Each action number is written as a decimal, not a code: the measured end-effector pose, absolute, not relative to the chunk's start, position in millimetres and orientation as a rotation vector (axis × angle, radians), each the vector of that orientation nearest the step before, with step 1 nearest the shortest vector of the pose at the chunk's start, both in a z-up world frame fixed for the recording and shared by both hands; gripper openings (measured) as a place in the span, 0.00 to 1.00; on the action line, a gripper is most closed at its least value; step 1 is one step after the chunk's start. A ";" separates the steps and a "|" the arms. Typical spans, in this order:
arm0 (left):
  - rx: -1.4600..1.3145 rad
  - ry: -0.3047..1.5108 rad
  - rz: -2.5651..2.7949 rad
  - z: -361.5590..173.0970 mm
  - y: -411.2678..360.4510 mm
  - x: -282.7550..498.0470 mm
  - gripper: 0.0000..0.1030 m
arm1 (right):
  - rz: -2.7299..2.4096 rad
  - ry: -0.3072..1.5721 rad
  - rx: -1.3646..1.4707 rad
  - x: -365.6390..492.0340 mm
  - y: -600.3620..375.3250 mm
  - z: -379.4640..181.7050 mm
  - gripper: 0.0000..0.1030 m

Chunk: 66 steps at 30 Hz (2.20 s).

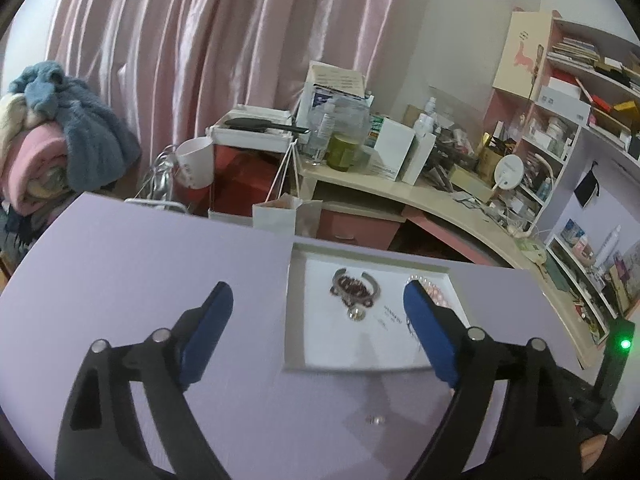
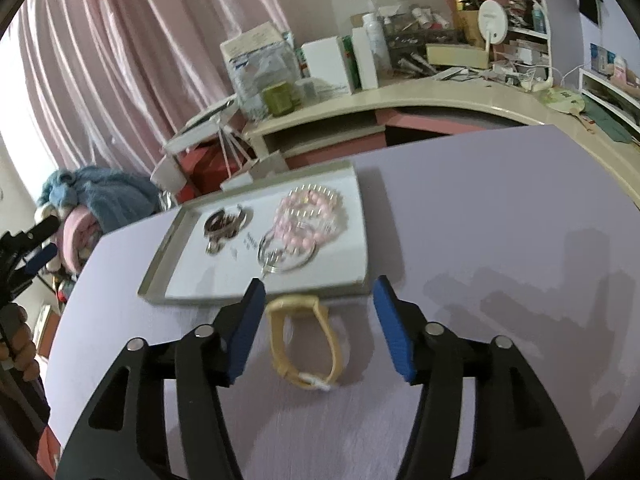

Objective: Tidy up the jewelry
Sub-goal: 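Grasp the yellow strap watch with the right tool, then grasp the last pearl earring with the left tool while the right tool holds the watch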

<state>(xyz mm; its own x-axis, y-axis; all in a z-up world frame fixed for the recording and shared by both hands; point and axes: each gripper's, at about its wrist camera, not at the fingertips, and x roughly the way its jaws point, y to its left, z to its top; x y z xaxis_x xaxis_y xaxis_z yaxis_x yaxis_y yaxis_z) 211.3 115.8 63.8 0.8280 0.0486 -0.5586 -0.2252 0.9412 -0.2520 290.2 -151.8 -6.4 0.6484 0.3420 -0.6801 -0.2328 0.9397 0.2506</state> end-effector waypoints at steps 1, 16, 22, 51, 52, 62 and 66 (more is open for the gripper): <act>-0.319 0.581 0.152 62.8 115.3 206.3 0.86 | 0.331 0.811 0.137 288.4 -149.3 -9.7 0.61; -0.321 0.604 0.190 46.6 106.7 151.3 0.88 | 0.296 0.878 -0.024 281.0 -114.7 -47.6 0.84; -0.324 0.614 0.198 43.2 105.4 140.8 0.89 | 0.270 0.907 -0.082 292.0 -107.6 -55.1 0.85; -0.199 0.848 0.041 -35.3 25.4 197.9 0.92 | 0.278 0.896 0.100 267.1 -151.4 -36.1 0.39; -0.188 0.859 0.037 -40.8 21.0 202.4 0.92 | 0.273 0.895 0.108 266.8 -154.1 -35.1 0.39; -0.109 0.914 0.072 -73.9 0.9 233.9 0.62 | 0.232 0.901 0.168 264.6 -173.9 -34.3 0.39; -0.079 0.902 0.089 -74.9 -1.1 237.2 0.47 | 0.228 0.907 0.172 266.2 -175.7 -35.3 0.39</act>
